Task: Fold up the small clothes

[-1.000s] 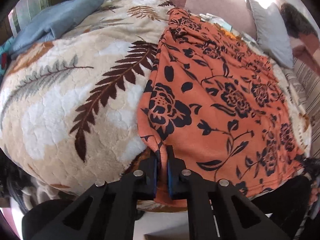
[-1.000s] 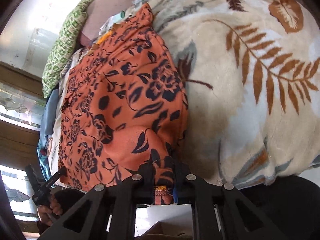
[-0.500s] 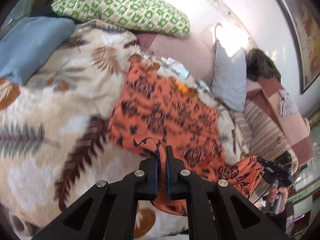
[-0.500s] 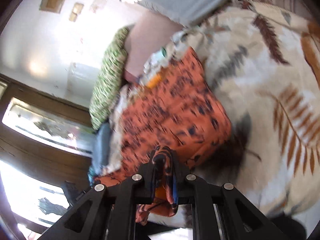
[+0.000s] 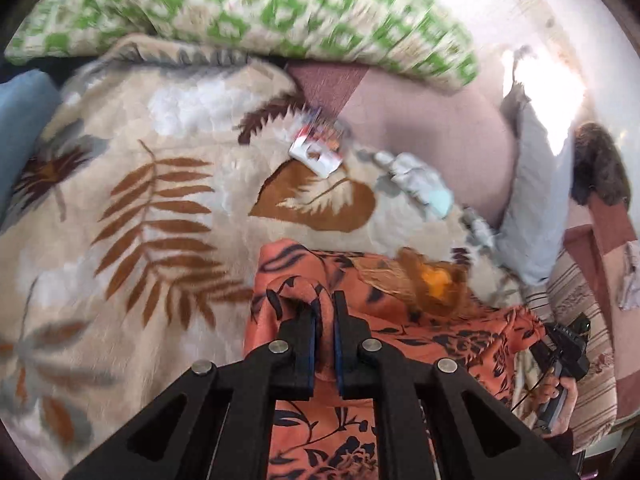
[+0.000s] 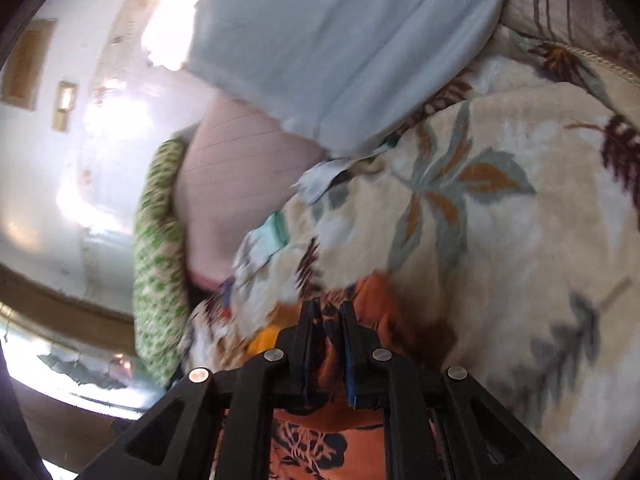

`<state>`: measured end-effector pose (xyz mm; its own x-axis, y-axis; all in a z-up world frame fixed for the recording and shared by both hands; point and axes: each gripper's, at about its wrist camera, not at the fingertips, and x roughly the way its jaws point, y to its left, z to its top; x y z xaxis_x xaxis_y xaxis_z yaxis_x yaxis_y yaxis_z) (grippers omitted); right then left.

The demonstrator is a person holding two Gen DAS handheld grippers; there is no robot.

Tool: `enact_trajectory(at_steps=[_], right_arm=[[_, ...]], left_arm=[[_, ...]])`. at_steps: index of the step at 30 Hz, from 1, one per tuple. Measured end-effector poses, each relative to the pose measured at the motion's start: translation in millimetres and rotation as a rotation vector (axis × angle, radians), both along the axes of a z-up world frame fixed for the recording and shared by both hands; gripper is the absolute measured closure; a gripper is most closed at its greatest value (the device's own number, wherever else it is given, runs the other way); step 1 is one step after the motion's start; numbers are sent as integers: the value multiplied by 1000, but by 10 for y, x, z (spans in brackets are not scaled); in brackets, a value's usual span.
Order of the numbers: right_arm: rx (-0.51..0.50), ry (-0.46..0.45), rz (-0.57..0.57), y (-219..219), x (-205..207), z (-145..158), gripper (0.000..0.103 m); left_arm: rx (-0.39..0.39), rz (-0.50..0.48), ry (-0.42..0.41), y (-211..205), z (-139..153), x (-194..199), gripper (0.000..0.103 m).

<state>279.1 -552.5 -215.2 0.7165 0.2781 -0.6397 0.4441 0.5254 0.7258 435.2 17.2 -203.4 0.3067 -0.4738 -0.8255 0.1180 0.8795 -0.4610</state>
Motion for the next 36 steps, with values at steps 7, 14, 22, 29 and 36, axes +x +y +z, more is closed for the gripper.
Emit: enact_trajectory(at_steps=[7,14,22,29,36], right_arm=[[180,121,-34,-321,396,-865,65],[125,-134,-241,-609,-360,-369,36],[-396,15,158,592,-322,206,36],[-598,286,303,1195,524,-317,36],[-654,207,245,1479,907,-174,36]], left_arm=[[-160,130,120,279,-505,140,90],[-167,168,-126,452,159,-263,71],[108,166,-312,164,523,-1128,26],[267,146,-139,-154,-301,-1275,27],[135,234,-149,200,-147,-1107,27]])
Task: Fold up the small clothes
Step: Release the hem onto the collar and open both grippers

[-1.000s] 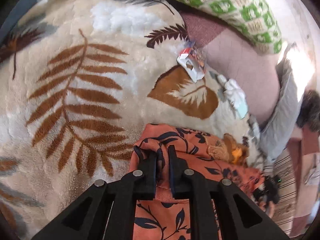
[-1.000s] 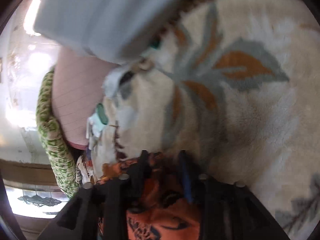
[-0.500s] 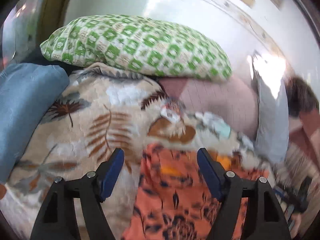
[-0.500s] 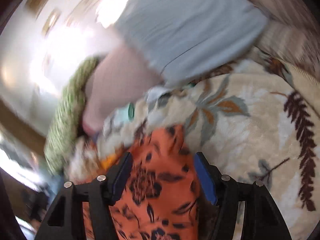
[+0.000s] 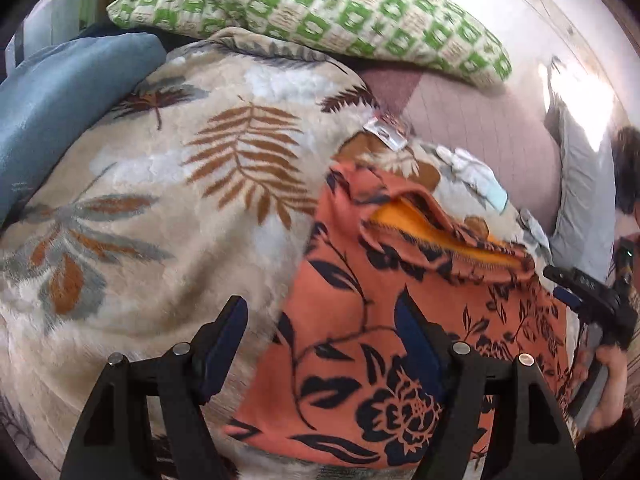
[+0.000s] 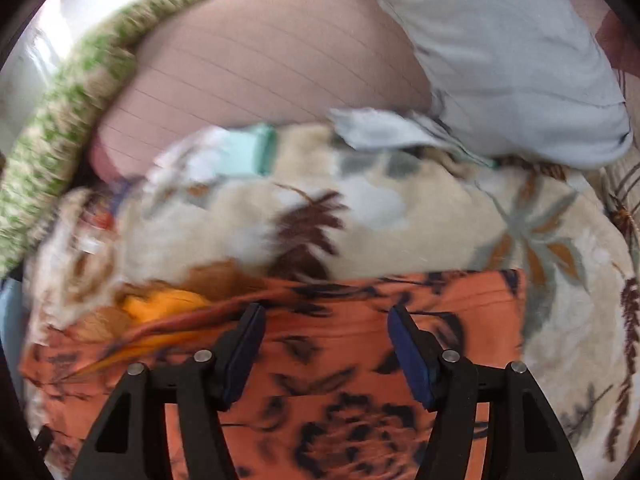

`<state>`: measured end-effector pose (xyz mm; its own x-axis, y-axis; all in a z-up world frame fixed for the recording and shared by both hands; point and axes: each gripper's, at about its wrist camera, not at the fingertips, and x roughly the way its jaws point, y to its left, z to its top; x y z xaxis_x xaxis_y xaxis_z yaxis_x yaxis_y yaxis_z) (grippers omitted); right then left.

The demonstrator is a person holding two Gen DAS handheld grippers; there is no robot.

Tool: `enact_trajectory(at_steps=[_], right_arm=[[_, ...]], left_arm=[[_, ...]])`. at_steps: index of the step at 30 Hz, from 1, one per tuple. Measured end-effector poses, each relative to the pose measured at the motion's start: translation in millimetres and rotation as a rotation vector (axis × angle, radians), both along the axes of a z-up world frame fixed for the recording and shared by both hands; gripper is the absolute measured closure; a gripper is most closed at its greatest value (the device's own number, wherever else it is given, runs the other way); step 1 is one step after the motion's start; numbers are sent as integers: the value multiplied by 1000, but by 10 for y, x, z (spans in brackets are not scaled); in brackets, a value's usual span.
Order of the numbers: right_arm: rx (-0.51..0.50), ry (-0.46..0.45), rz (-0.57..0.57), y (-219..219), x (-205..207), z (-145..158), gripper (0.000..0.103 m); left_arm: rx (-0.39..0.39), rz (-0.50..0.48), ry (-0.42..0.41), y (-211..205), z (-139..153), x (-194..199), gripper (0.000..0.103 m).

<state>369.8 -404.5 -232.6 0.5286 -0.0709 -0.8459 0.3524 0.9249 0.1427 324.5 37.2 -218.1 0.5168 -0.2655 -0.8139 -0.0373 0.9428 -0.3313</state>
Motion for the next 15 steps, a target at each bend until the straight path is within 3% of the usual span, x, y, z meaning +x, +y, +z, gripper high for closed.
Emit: enact_trajectory(at_steps=[3,7,9,13,15], right_arm=[[30,-38,164,552,-159,166,36],[115,56,326,1325,-206,-26,36],[102,93,357,1656,-56,-202,36],[-64,77,361,2077,393,-298,36],[-40,36,298,2052,641,-232,36]], left_arm=[[13,6,18,83,18,8,27],[0,-30,78,75,-64,0,27],[22,-59,92,68,-75,-48,27],[28,-85,116,108,-128,-85,27],[-11,-75,140,152,-185,-49,27]])
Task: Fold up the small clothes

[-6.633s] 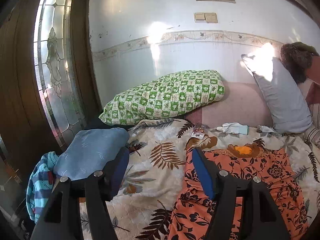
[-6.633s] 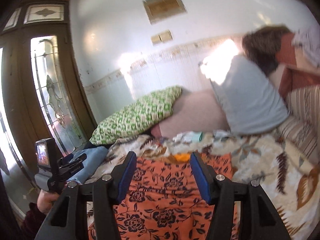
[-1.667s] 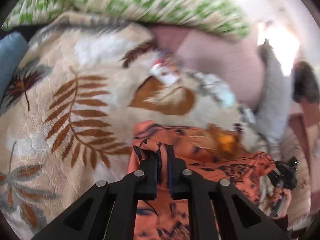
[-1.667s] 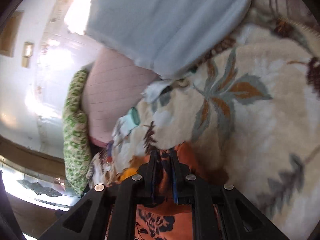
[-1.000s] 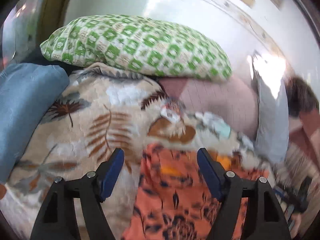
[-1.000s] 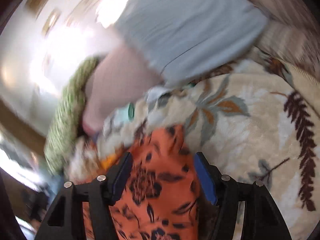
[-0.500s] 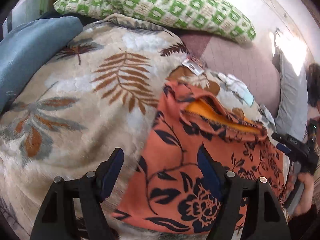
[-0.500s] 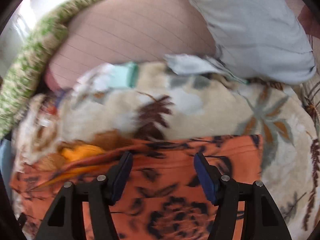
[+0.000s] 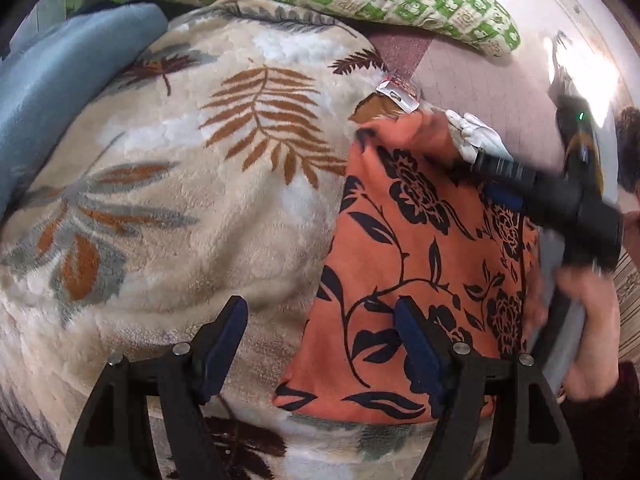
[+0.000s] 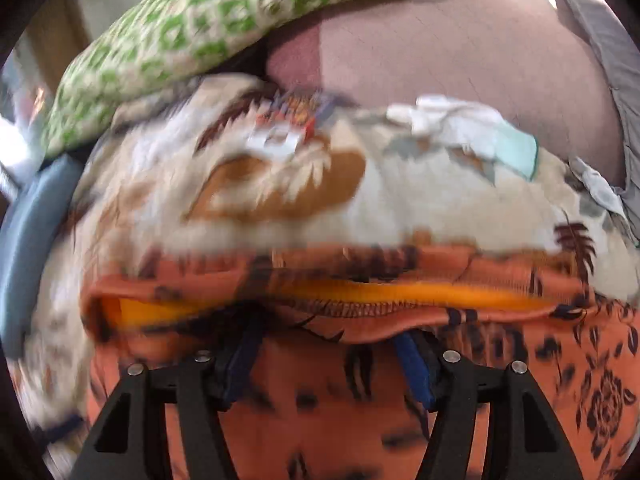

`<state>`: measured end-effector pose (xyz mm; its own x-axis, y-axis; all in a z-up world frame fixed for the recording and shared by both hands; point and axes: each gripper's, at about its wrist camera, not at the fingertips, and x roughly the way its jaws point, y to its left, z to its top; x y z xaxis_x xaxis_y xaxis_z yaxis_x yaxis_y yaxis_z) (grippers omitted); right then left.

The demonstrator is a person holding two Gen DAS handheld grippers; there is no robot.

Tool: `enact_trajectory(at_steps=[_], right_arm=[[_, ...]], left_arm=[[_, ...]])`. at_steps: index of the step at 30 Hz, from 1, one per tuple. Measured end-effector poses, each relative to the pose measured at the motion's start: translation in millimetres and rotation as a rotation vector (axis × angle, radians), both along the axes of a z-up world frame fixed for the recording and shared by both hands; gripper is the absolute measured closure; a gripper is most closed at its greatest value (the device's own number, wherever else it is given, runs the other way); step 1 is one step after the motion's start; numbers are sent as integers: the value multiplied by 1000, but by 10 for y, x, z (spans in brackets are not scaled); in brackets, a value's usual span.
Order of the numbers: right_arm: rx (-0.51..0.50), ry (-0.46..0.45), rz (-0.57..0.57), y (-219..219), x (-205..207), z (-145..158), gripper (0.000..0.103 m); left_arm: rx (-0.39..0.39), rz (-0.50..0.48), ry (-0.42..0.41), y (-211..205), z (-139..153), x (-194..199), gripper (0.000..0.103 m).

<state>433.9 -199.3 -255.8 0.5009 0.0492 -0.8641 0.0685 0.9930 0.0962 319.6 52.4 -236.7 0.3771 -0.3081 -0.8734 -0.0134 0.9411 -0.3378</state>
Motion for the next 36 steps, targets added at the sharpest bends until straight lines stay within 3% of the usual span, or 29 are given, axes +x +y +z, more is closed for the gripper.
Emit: enact_trajectory(at_steps=[4,7,11,13,17,19,20,24,29,31,33,36], right_arm=[[143,-139,-143,-270,190,335,36],[161,-137,-91,-247,122,462,36],[59,-111,-4,-372,-454,532,36],[52,-72,-49,-638,-779,471,36],[2,40,-148,-1178,-1507,190,36],[-17,91,-177,-1385,-1870,17,45],[-3,99,-174,-1462,-2048,-66,51],[43,38,-189,-1585,-2507,-57,53],[110,-145,-210,-1612,-2601,281,53],[84,-127,-204,-1577,-2516,244,53],[62,-54,-218,-1572,-2409,59,53],[104,5,-250,-1638,-2309,-108,51]], left_arm=[[-1,1,22,-24,-36,52,26],[-3,-7,2,-28,29,53,27],[26,-13,-25,-33,49,32,27],[49,-38,-39,-88,41,23,27],[166,-70,-60,-216,14,11,26],[212,-81,-67,-260,10,-6,24],[235,-89,-72,-282,6,-14,24],[262,-71,-124,-284,141,-98,25],[344,-81,-320,-432,506,-277,24],[361,-79,-355,-503,582,-327,24],[384,-84,-377,-593,647,-361,24],[420,-68,-418,-688,777,-423,24]])
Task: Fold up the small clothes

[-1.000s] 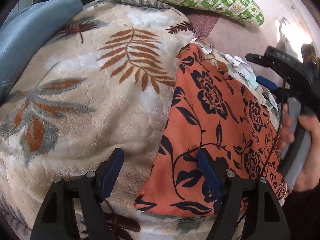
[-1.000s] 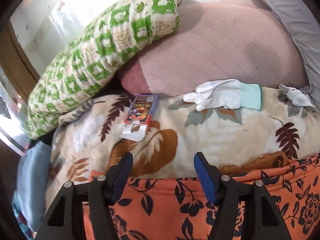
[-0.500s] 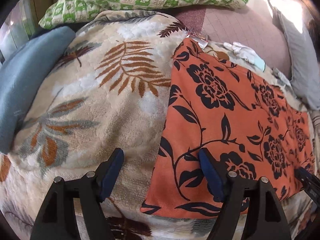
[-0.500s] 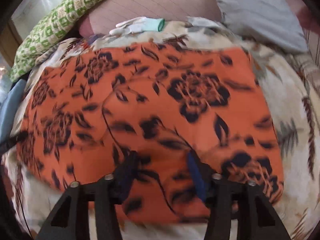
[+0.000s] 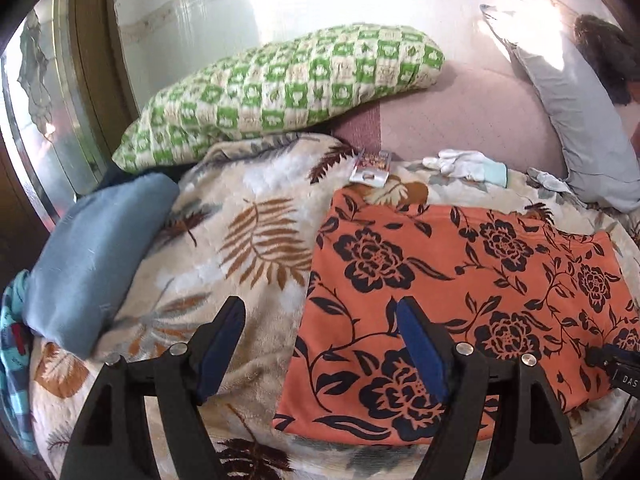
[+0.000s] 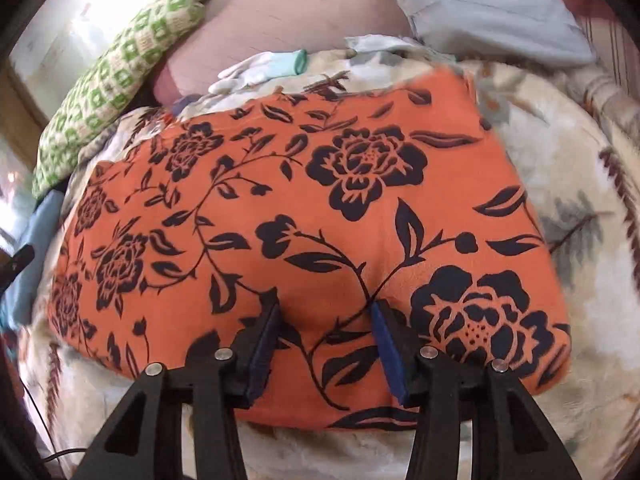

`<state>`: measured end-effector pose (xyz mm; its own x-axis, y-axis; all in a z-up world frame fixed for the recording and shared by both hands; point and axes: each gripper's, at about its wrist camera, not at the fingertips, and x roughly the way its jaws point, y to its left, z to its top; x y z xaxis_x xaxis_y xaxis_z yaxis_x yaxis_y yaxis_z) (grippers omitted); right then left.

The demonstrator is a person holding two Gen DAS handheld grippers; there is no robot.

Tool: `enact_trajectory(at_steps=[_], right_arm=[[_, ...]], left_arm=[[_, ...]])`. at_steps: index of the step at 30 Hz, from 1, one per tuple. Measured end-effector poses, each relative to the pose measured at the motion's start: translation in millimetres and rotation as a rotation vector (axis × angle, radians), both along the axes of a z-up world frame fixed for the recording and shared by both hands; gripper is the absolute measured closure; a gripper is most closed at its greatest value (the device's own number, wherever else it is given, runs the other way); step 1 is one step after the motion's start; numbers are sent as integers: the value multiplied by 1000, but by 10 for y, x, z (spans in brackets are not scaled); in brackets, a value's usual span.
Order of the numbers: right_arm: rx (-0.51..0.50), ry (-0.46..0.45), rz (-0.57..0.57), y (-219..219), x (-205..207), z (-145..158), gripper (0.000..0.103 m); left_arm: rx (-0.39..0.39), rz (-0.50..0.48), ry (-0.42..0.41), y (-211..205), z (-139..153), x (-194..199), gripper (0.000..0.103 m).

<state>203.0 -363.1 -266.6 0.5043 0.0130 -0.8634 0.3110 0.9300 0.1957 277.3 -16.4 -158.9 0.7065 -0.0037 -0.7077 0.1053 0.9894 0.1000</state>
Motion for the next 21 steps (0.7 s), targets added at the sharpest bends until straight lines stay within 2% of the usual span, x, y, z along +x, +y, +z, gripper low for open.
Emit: enact_trajectory(at_steps=[2,5,10,15,21], right_arm=[[-3,-22,23,32,-5,141,51],[44,-139,31,2,-112,370,51],[15,-282,37,-9,-262,668,51],[-18,-336,69,88,-384,893,51],[-28,-402,105,217,-422,1007,51]], left_arm=[[0,2,-31,-51,107,-49,24],[-5,11,-76,-136,261,-140,23],[-14,1,-127,-251,428,-278,19],[-28,-31,-138,-390,501,-382,19],[-52,-53,-170,-486,585,-470,19]])
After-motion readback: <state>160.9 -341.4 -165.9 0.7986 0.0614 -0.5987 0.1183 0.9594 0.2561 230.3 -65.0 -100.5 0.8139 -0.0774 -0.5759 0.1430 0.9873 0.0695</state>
